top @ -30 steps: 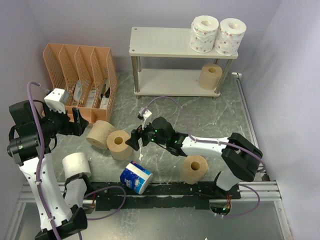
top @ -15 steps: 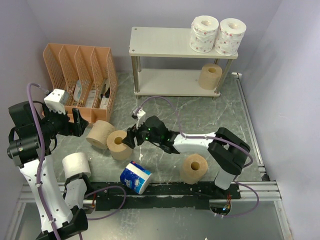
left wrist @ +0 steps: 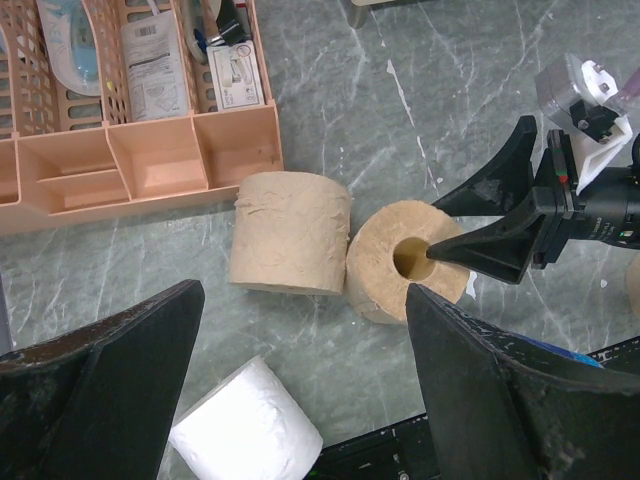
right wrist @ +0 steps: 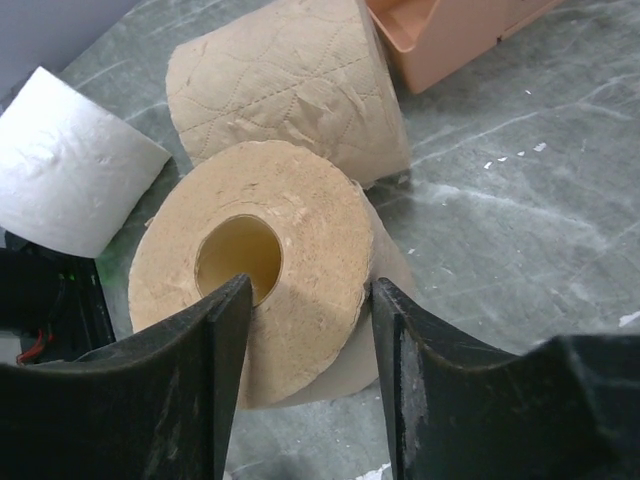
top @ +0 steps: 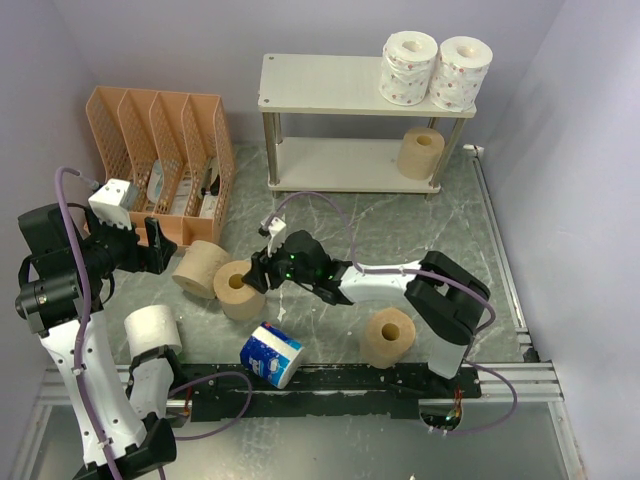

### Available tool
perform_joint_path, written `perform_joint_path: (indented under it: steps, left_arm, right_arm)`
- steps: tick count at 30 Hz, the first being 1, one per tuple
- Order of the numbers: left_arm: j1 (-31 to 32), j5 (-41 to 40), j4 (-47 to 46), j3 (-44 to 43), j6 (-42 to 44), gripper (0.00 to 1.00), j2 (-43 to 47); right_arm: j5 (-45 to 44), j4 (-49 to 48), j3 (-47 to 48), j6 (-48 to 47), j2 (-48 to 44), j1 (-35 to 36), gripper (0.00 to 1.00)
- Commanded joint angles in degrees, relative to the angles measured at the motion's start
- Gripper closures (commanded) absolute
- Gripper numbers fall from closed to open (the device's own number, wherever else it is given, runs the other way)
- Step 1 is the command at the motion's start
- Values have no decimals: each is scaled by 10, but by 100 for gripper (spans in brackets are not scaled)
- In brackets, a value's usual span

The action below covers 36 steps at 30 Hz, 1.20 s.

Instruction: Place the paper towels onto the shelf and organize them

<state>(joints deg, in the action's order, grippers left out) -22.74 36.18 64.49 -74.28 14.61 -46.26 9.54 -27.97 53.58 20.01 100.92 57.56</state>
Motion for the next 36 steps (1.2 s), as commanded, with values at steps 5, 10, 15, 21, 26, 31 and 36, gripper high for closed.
perform_joint_path:
  steps: [5,10,15,21,26,31,36]
  left_arm:
    - [-5,4,-13,3,7,6,-4]
    - [-5,6,-13,3,8,6,-3]
    - [-5,8,-12,3,9,6,-3]
    - [-5,8,-12,3,9,6,0]
    - [-5,8,-12,3,9,6,6]
    - [-5,7,-13,3,8,6,8]
    - [-5,8,-13,3,9,6,11]
  right_arm:
    - [16,-9,16,7,34,2,53]
    - [27,7,20,2,35,1,69]
    - [27,13,6,3,9,1,100]
    - [-6,43,-10,19,-38,0,100]
    - [-38,36,-43,48,-97,-5,100]
    - [-35,23,-74,125,-135,-52,100]
    - [-22,-55,-128,254,-165,-125,100]
